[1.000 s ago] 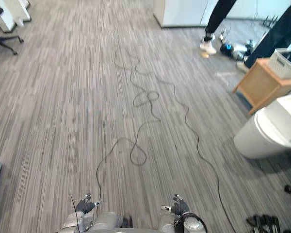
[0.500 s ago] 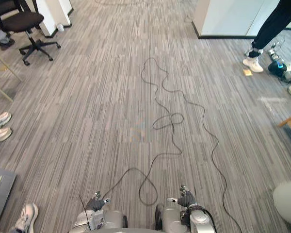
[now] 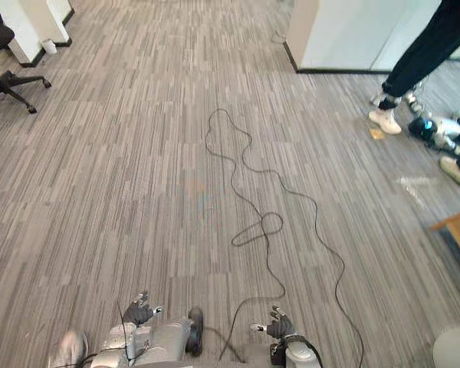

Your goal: Organize washtable

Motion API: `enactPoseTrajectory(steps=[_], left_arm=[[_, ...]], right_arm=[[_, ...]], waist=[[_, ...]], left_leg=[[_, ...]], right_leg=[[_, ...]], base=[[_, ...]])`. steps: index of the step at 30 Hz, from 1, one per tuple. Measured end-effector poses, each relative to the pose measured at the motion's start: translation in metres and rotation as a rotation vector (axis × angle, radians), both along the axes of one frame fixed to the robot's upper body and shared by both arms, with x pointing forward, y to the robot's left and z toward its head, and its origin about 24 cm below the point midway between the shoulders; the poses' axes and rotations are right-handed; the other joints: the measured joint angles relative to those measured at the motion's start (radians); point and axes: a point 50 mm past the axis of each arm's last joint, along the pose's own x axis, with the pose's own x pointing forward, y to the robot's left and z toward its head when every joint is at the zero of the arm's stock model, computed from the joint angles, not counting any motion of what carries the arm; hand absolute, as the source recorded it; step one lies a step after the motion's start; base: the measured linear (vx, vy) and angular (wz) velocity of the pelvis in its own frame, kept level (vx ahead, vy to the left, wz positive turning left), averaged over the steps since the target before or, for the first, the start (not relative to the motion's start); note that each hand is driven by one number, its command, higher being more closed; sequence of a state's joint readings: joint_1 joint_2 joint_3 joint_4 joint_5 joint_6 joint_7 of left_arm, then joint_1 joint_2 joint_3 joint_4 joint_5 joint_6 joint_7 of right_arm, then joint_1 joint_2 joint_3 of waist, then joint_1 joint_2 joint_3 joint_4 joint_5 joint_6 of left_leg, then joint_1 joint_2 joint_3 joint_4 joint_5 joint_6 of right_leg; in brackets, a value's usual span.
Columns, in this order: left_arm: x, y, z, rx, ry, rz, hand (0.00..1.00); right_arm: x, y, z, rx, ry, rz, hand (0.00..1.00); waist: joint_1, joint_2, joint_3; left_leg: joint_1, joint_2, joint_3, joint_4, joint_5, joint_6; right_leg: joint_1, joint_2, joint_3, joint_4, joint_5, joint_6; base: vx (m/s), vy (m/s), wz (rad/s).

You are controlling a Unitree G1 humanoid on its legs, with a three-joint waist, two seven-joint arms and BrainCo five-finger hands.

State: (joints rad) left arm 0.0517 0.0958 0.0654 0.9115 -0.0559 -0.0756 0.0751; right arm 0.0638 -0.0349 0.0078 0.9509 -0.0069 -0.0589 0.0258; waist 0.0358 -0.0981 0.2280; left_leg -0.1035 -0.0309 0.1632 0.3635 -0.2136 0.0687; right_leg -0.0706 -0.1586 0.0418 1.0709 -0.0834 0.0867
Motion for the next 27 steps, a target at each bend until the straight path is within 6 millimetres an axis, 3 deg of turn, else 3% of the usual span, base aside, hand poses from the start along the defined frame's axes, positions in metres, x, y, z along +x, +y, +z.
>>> enactPoseTrajectory(steps=[1, 3, 5, 6, 7, 8, 9, 10, 11, 13, 14, 15, 16, 18, 19, 21, 22, 23, 24, 25, 26, 27], left_arm=[[-0.004, -0.002, -0.002, 0.000, 0.017, 0.000, 0.00], [-0.008, -0.005, -0.004, 0.000, 0.031, -0.003, 0.00], [-0.011, -0.007, -0.008, -0.001, 0.061, -0.012, 0.00], [-0.012, -0.008, -0.008, 0.002, 0.068, -0.022, 0.00], [-0.013, -0.008, -0.009, 0.005, 0.073, -0.029, 0.00], [-0.015, -0.009, -0.010, 0.007, 0.084, -0.034, 0.00], [-0.020, -0.011, -0.012, -0.003, 0.096, -0.027, 0.00], [-0.024, -0.014, -0.014, -0.015, 0.106, -0.016, 0.00], [-0.023, -0.019, -0.014, -0.031, 0.105, -0.009, 0.00], [-0.015, -0.025, -0.012, -0.052, 0.075, 0.021, 0.00], [-0.016, -0.026, -0.011, -0.068, 0.067, 0.061, 0.00], [-0.016, -0.026, -0.011, -0.073, 0.062, 0.080, 0.00], [-0.014, -0.022, -0.009, -0.069, 0.047, 0.101, 0.00], [-0.013, -0.013, -0.005, -0.049, 0.020, 0.116, 0.00], [-0.014, -0.009, -0.004, -0.043, 0.006, 0.127, 0.00], [-0.012, -0.008, -0.002, -0.046, -0.018, 0.139, 0.00], [-0.009, -0.008, 0.000, -0.050, -0.033, 0.148, 0.00], [-0.009, -0.010, 0.000, -0.058, -0.039, 0.157, 0.00], [-0.011, -0.014, -0.002, -0.071, -0.031, 0.162, 0.00], [-0.011, -0.016, -0.002, -0.078, -0.031, 0.166, 0.00], [-0.011, -0.015, -0.002, -0.084, -0.035, 0.179, 0.00], [-0.011, -0.008, -0.001, -0.064, -0.031, 0.177, 0.00]], right_arm=[[0.002, -0.004, 0.002, -0.014, -0.011, 0.006, 0.00], [0.005, -0.007, 0.005, -0.019, -0.046, 0.002, 0.00], [0.015, -0.008, 0.011, -0.020, -0.087, 0.003, 0.00], [0.018, -0.007, 0.012, -0.017, -0.093, 0.002, 0.00], [0.019, -0.007, 0.012, -0.015, -0.094, 0.000, 0.00], [0.020, -0.006, 0.012, -0.012, -0.097, -0.001, 0.00], [0.020, -0.008, 0.012, -0.012, -0.099, -0.002, 0.00], [0.022, -0.010, 0.014, -0.015, -0.107, 0.000, 0.00], [0.023, -0.010, 0.015, -0.015, -0.115, 0.000, 0.00], [0.027, -0.018, 0.018, -0.036, -0.129, 0.012, 0.00], [0.027, -0.023, 0.019, -0.052, -0.127, 0.017, 0.00], [0.027, -0.024, 0.019, -0.057, -0.124, 0.017, 0.00], [0.025, -0.024, 0.017, -0.060, -0.101, 0.011, 0.00], [0.019, -0.017, 0.013, -0.047, -0.075, 0.002, 0.00], [0.018, -0.011, 0.011, -0.033, -0.067, 0.005, 0.00], [0.018, -0.006, 0.008, -0.021, -0.045, 0.019, 0.00], [0.017, -0.002, 0.006, -0.013, -0.033, 0.019, 0.00], [0.016, 0.001, 0.006, -0.004, -0.029, 0.019, 0.00], [0.014, 0.001, 0.005, -0.005, -0.024, 0.020, 0.00], [0.009, 0.000, 0.003, -0.009, -0.008, 0.019, 0.00], [0.007, 0.003, 0.000, -0.002, 0.012, 0.022, 0.00], [0.005, 0.008, 0.000, 0.014, 0.013, 0.020, 0.00]], waist=[[-0.001, 0.009, -0.001], [-0.012, 0.029, 0.000], [-0.046, 0.038, 0.000], [-0.059, 0.038, 0.000], [-0.064, 0.037, 0.001], [-0.078, 0.036, 0.000], [-0.083, 0.051, -0.010], [-0.090, 0.060, -0.016], [-0.095, 0.082, -0.020], [-0.088, 0.126, -0.010], [-0.073, 0.156, 0.005], [-0.070, 0.162, 0.007], [-0.060, 0.169, 0.012], [-0.043, 0.125, 0.021], [-0.027, 0.111, 0.013], [-0.007, 0.112, 0.011], [0.011, 0.110, 0.012], [0.017, 0.111, 0.011], [0.030, 0.134, -0.003], [0.036, 0.141, -0.006], [0.038, 0.118, -0.022], [0.029, 0.080, -0.036]], left_leg=[[0.070, 0.005, 0.006, -0.015, -0.025, 0.003], [0.189, 0.021, 0.011, -0.091, -0.072, 0.014], [0.272, 0.034, 0.009, -0.156, -0.088, 0.014], [0.311, 0.034, 0.007, -0.187, -0.095, 0.002], [0.328, 0.031, 0.009, -0.196, -0.096, -0.001], [0.369, 0.026, 0.011, -0.197, -0.090, -0.033], [0.421, 0.031, -0.019, -0.195, -0.130, -0.054], [0.441, 0.042, -0.043, -0.179, -0.147, -0.061], [0.427, 0.066, -0.092, -0.094, -0.149, -0.074], [0.299, 0.129, -0.114, 0.239, -0.073, -0.164], [0.187, 0.192, -0.111, 0.501, 0.085, -0.214], [0.135, 0.223, -0.094, 0.615, 0.090, -0.226], [0.063, 0.277, -0.046, 0.767, 0.080, -0.208], [-0.026, 0.293, 0.034, 0.792, 0.056, -0.170], [-0.094, 0.287, 0.090, 0.723, 0.040, -0.149], [-0.172, 0.256, 0.137, 0.493, 0.012, -0.130], [-0.192, 0.216, 0.145, 0.240, 0.019, -0.132], [-0.198, 0.191, 0.141, 0.056, 0.063, -0.143], [-0.201, 0.182, 0.136, -0.156, 0.141, -0.149], [-0.211, 0.189, 0.131, -0.174, 0.190, -0.129], [-0.212, 0.156, 0.110, -0.101, 0.291, -0.037], [-0.218, 0.127, 0.105, -0.066, 0.251, -0.009]], right_leg=[[-0.048, -0.010, -0.040, 0.053, -0.039, -0.042], [-0.185, 0.002, -0.141, -0.008, -0.121, -0.058], [-0.293, 0.042, -0.225, -0.289, -0.141, -0.056], [-0.314, 0.066, -0.245, -0.530, -0.089, -0.039], [-0.314, 0.073, -0.246, -0.652, -0.050, -0.035], [-0.302, 0.083, -0.237, -0.825, 0.009, -0.031], [-0.301, 0.097, -0.209, -0.845, 0.025, -0.043], [-0.304, 0.109, -0.195, -0.803, 0.086, -0.076], [-0.304, 0.108, -0.209, -0.726, 0.128, -0.127], [-0.262, 0.130, -0.252, -0.668, 0.044, -0.153], [-0.192, 0.158, -0.254, -0.682, -0.002, -0.177], [-0.156, 0.176, -0.253, -0.694, -0.020, -0.187], [-0.067, 0.196, -0.249, -0.721, -0.046, -0.212], [0.073, 0.194, -0.219, -0.801, -0.082, -0.219], [0.139, 0.190, -0.184, -0.860, -0.080, -0.216], [0.213, 0.172, -0.155, -0.917, -0.065, -0.195], [0.253, 0.150, -0.126, -0.950, -0.077, -0.172], [0.289, 0.137, -0.114, -0.982, -0.087, -0.155], [0.328, 0.143, -0.096, -1.020, -0.104, -0.126], [0.353, 0.147, -0.084, -1.033, -0.118, -0.104], [0.402, 0.115, -0.069, -1.038, -0.142, -0.077], [0.400, 0.078, -0.071, -1.013, -0.143, -0.077]], base=[[0.54, 0.181, -0.23], [0.55, 0.155, -0.24], [0.55, 0.079, 0.04], [0.61, 0.053, 0.19], [0.67, 0.013, 0.41], [0.72, -0.030, 0.61], [0.75, -0.047, 0.70], [0.80, -0.048, 0.87], [0.97, -0.133, 0.88], [0.94, -0.147, 0.60], [0.60, -0.048, 0.09], [0.74, -0.039, -0.04], [0.73, -0.031, -0.08], [0.69, -0.032, -0.14], [0.77, 0.016, -0.49], [0.76, 0.094, -0.67], [0.51, 0.140, -0.67], [0.65, 0.216, -0.79], [0.53, 0.219, -0.60], [0.82, 0.412, -0.58], [0.68, 0.386, -0.23], [0.69, 0.382, -0.05]])
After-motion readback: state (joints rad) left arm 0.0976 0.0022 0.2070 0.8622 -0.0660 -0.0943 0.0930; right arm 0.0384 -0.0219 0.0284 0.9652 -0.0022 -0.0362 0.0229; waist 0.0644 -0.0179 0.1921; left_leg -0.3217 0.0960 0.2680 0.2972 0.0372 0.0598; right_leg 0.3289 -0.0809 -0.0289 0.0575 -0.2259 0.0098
